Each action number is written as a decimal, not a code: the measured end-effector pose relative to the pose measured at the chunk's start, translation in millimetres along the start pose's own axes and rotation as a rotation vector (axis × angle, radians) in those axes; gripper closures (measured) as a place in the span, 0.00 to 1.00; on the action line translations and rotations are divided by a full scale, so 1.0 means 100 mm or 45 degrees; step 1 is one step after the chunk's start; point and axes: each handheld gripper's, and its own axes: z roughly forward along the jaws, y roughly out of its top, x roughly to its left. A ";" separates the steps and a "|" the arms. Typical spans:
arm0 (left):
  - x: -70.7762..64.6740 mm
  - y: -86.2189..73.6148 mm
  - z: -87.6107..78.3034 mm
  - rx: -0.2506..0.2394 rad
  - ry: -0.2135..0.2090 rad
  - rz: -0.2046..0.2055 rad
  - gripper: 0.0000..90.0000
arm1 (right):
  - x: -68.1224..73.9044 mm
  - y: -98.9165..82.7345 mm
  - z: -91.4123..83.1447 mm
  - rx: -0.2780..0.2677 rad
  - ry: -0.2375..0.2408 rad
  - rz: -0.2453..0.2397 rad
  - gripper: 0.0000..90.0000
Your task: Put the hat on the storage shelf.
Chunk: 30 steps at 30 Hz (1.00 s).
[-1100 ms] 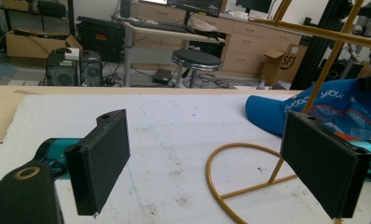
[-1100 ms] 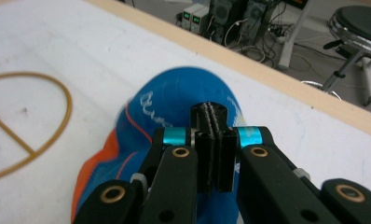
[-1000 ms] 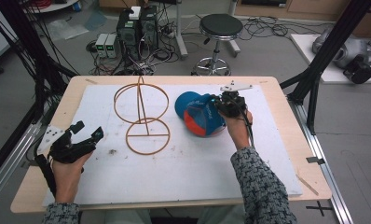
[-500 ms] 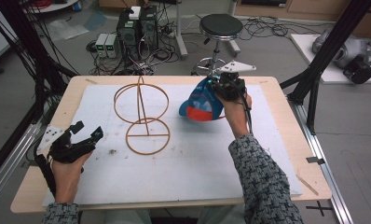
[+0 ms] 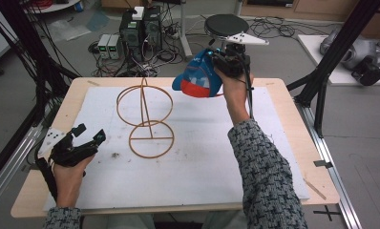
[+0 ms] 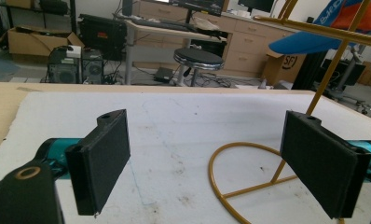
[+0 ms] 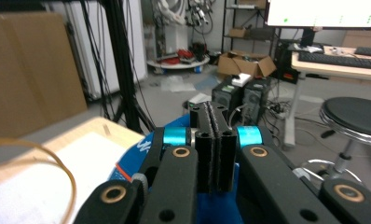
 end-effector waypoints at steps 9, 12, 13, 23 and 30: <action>0.01 0.01 0.00 -0.006 0.009 0.000 0.18 | 0.10 0.24 0.02 -0.069 0.048 0.033 1.00; 0.02 0.01 -0.01 -0.007 0.010 -0.003 0.18 | 0.17 0.32 0.02 -0.108 0.083 0.065 1.00; 0.02 0.01 -0.01 -0.009 0.010 -0.005 0.18 | 0.19 0.35 0.02 -0.114 0.088 0.066 1.00; 0.03 0.02 -0.02 -0.010 0.012 0.000 0.18 | 0.39 0.53 0.03 -0.186 0.175 0.142 1.00; 0.03 0.02 -0.02 -0.008 0.012 0.000 0.18 | 0.50 0.65 0.01 -0.230 0.224 0.159 1.00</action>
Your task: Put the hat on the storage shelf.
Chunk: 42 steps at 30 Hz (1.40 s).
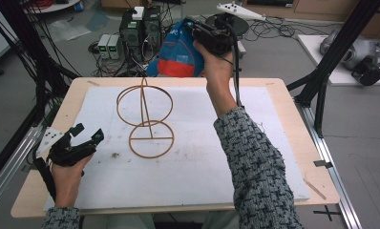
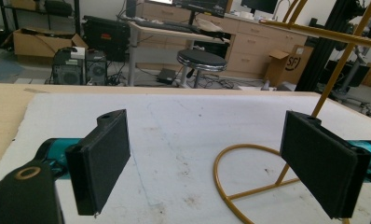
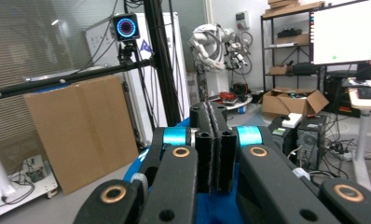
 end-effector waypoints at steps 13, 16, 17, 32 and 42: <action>0.02 0.01 -0.02 -0.005 0.008 -0.002 0.18 | 0.23 -0.01 0.07 0.006 0.088 0.001 1.00; 0.06 0.02 -0.04 -0.010 0.023 -0.005 0.18 | 0.29 -0.05 0.07 0.046 0.118 -0.016 1.00; 0.07 0.02 -0.05 -0.017 0.030 -0.011 0.18 | 0.31 -0.06 0.07 0.053 0.128 -0.019 1.00; 0.09 0.01 -0.06 -0.013 0.039 -0.016 0.18 | 0.55 -0.44 0.01 0.182 0.264 -0.066 1.00; 0.11 0.01 -0.06 -0.010 0.046 -0.015 0.18 | 0.72 -0.62 -0.03 0.223 0.306 -0.141 1.00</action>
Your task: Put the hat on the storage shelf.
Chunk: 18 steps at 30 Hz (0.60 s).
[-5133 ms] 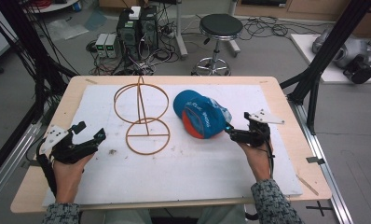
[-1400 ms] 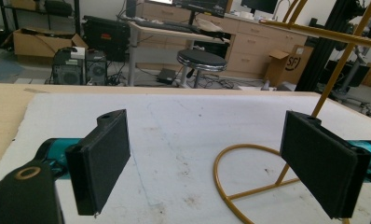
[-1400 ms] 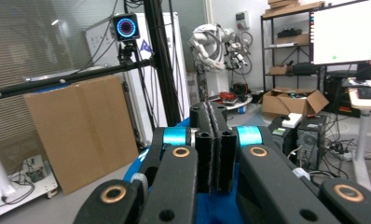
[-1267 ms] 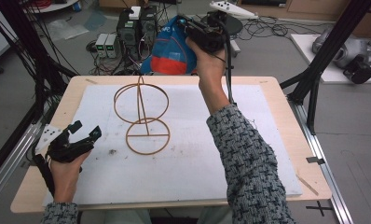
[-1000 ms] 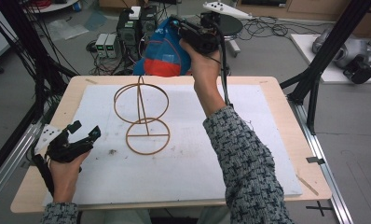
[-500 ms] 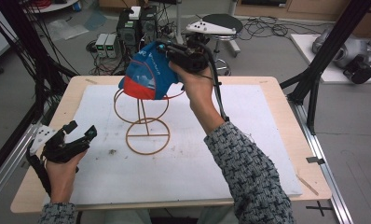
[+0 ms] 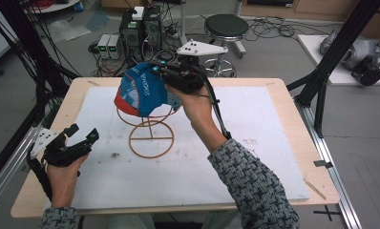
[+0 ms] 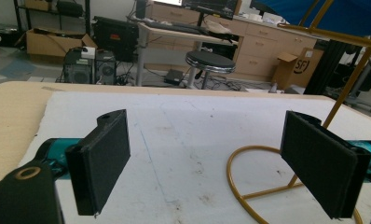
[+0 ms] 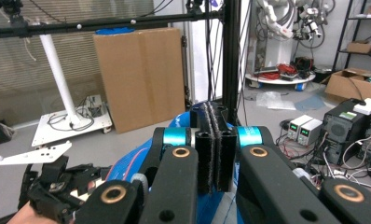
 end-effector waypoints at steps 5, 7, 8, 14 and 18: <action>0.01 0.00 -0.01 -0.003 0.004 -0.006 0.18 | 0.10 -0.05 0.02 0.022 0.019 -0.023 1.00; 0.01 0.00 -0.01 -0.002 0.004 -0.005 0.18 | 0.14 -0.07 0.03 0.033 0.032 -0.030 1.00; 0.02 0.00 -0.01 -0.001 0.005 -0.004 0.18 | 0.16 -0.08 0.04 0.032 0.039 -0.033 1.00; 0.02 0.00 -0.01 -0.003 0.007 -0.011 0.18 | 0.25 -0.11 0.06 0.042 0.061 -0.049 1.00; 0.02 0.00 -0.01 -0.006 0.006 -0.012 0.18 | 0.29 -0.16 0.10 0.060 0.082 -0.056 1.00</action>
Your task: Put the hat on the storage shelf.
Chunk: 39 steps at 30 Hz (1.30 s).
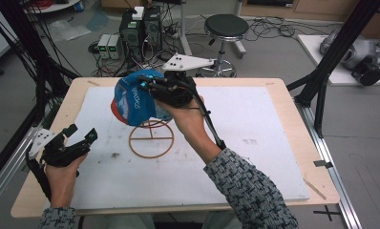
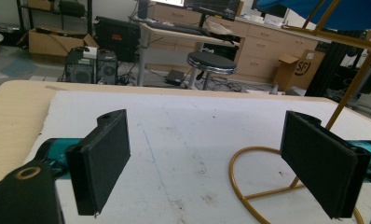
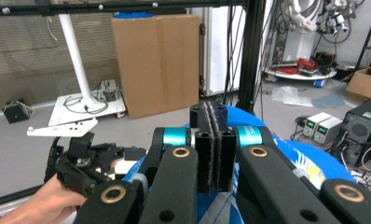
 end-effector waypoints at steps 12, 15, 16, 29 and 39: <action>0.00 0.00 0.00 0.001 -0.001 -0.002 0.18 | 0.03 -0.15 0.14 0.049 -0.024 -0.024 1.00; 0.01 -0.01 0.00 0.003 0.001 -0.003 0.18 | 0.03 -0.18 0.17 0.058 -0.047 -0.045 1.00; 0.01 -0.01 0.00 0.003 0.000 -0.004 0.18 | 0.02 -0.18 0.18 0.056 -0.050 -0.039 1.00; 0.00 -0.01 0.01 0.010 -0.003 0.000 0.18 | -0.04 -0.23 0.35 0.048 -0.102 -0.030 1.00; 0.02 0.00 -0.01 0.007 0.005 0.006 0.18 | -0.02 -0.24 0.36 0.039 -0.111 -0.051 0.96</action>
